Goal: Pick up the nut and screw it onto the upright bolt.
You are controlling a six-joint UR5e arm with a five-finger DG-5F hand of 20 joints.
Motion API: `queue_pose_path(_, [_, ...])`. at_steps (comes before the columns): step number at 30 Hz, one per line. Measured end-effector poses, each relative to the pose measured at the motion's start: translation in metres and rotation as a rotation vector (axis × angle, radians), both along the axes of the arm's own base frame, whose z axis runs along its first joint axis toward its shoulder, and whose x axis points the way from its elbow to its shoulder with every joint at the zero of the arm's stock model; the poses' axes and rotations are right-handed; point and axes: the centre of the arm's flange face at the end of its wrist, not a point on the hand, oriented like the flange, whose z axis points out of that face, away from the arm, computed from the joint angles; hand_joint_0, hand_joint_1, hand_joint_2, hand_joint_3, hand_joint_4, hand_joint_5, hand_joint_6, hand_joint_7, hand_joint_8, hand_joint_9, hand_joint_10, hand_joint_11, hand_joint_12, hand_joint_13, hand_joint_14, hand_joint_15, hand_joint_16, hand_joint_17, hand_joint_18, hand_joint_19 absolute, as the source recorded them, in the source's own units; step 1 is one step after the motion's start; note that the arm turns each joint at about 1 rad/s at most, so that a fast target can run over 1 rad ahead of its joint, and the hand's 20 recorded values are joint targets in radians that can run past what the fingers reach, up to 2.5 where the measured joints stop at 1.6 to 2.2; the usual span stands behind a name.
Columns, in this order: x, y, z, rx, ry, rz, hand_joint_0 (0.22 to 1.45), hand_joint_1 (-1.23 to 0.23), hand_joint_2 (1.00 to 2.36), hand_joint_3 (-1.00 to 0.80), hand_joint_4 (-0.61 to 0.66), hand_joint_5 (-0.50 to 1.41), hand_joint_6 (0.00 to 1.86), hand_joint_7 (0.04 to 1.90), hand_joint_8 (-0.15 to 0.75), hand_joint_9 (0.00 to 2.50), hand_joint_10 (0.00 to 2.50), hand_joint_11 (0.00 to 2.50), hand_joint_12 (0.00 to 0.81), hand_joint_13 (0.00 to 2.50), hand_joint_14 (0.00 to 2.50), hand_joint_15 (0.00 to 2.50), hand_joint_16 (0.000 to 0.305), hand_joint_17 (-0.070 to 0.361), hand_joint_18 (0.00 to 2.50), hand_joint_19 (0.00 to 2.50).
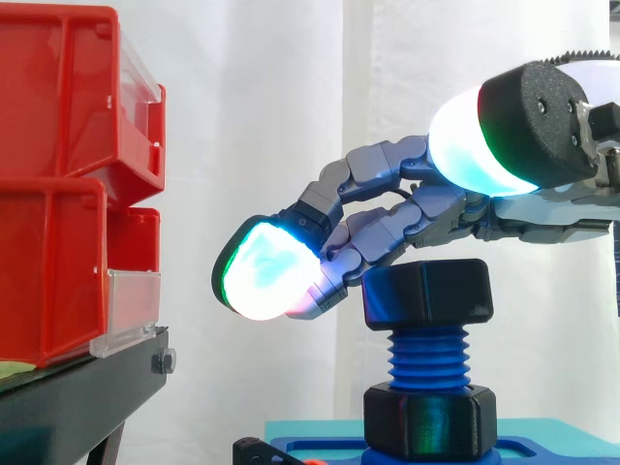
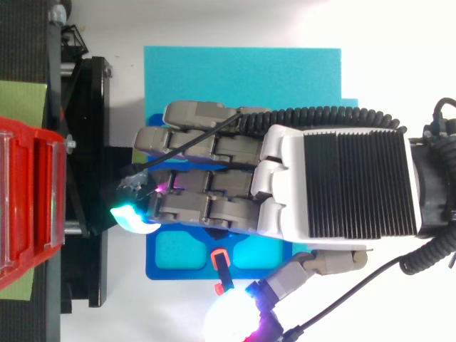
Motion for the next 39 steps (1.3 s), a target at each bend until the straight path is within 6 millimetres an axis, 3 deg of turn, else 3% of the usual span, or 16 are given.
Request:
queue_pose_path(5, [0.0,-0.002,0.0,0.0,0.001,-0.002,0.45,-0.13,1.0,-0.5,0.18,-0.14,0.5,0.87,0.292,0.68,0.0,0.16,0.354,0.34,0.0,0.0,0.044,0.099,0.2,0.0])
queue_pose_path(10, [-0.001,-0.007,-0.001,-0.002,0.009,-0.009,0.46,-0.14,1.0,-0.5,0.2,-0.13,0.5,0.95,0.295,0.85,0.01,0.5,0.345,0.42,0.0,0.0,0.041,0.092,0.26,0.0])
queue_pose_path(20, [-0.002,-0.014,0.0,-0.002,0.012,-0.017,0.46,-0.16,1.0,-0.5,0.2,-0.12,0.5,1.07,0.297,1.03,0.02,0.89,0.345,0.49,0.0,0.0,0.04,0.09,0.33,0.0])
queue_pose_path(22, [-0.002,-0.015,0.0,-0.002,0.012,-0.015,0.46,-0.16,1.0,-0.5,0.19,-0.11,0.5,1.11,0.304,1.09,0.02,1.11,0.344,0.53,0.0,0.0,0.04,0.089,0.35,0.0])
queue_pose_path(39, [-0.003,-0.026,0.0,-0.004,0.012,-0.007,0.47,-0.17,1.0,-0.5,0.18,-0.08,0.5,1.25,0.297,1.31,0.01,1.43,0.346,0.69,0.0,0.07,0.039,0.087,0.49,0.0])
